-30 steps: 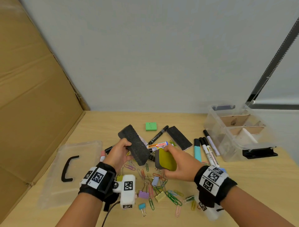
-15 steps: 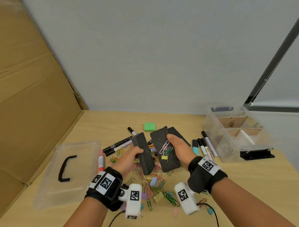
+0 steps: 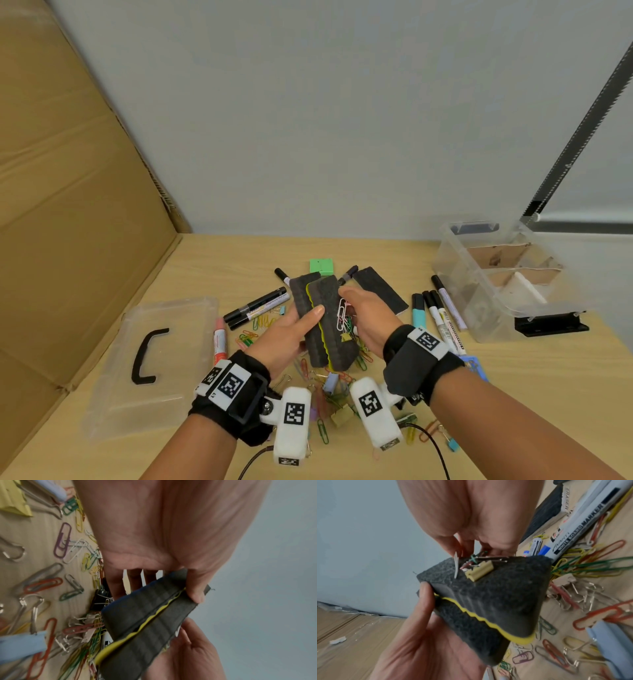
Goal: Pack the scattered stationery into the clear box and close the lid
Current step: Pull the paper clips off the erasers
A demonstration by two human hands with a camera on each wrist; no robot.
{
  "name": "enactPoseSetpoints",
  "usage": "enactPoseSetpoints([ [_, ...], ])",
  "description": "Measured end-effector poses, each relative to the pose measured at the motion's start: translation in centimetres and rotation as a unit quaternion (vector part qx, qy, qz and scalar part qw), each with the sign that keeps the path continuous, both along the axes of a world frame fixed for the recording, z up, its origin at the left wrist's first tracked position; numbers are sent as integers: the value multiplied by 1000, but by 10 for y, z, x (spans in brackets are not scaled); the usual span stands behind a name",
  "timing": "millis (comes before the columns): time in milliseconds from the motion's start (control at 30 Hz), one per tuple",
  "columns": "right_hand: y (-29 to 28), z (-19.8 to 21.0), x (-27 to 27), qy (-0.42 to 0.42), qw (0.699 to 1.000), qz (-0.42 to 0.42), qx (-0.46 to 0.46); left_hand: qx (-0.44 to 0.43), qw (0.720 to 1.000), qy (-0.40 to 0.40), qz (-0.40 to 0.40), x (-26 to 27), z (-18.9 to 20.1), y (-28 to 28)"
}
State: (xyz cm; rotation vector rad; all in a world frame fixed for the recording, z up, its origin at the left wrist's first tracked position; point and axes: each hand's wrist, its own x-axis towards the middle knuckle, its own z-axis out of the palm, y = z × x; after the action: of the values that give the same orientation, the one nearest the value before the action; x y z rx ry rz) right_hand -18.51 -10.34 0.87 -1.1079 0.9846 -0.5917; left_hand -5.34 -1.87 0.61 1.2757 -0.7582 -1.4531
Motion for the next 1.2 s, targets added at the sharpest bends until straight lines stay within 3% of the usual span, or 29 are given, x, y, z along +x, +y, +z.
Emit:
enactPoseSetpoints([
  [233, -2, 2, 0, 4, 999, 35, -40, -19, 1000, 25, -2, 2, -1, 2],
  [300, -1, 3, -5, 66, 988, 35, -134, -20, 999, 37, 13, 5, 0, 2],
  [367, 3, 4, -12, 137, 958, 23, -252, -17, 999, 42, 31, 9, -1, 2],
  [433, 11, 4, -19, 166, 934, 33, -314, -11, 997, 51, 48, 13, -3, 2],
  [533, 20, -1, -24, 146, 937, 103, -300, -2, 995, 80, 57, 16, -6, 1],
  [700, 23, -16, -26, 152, 916, 83, -362, 16, 991, 119, 63, 10, -11, -2],
  [1033, 12, -43, -59, 397, 806, 181, -400, 44, 979, 152, 128, 12, -6, 1],
  [1100, 13, -36, -57, 370, 809, 154, -429, 48, 979, 156, 126, 12, -7, 2],
  [1200, 18, -20, -44, 274, 845, 114, -445, 55, 979, 157, 117, 9, -11, 2],
])
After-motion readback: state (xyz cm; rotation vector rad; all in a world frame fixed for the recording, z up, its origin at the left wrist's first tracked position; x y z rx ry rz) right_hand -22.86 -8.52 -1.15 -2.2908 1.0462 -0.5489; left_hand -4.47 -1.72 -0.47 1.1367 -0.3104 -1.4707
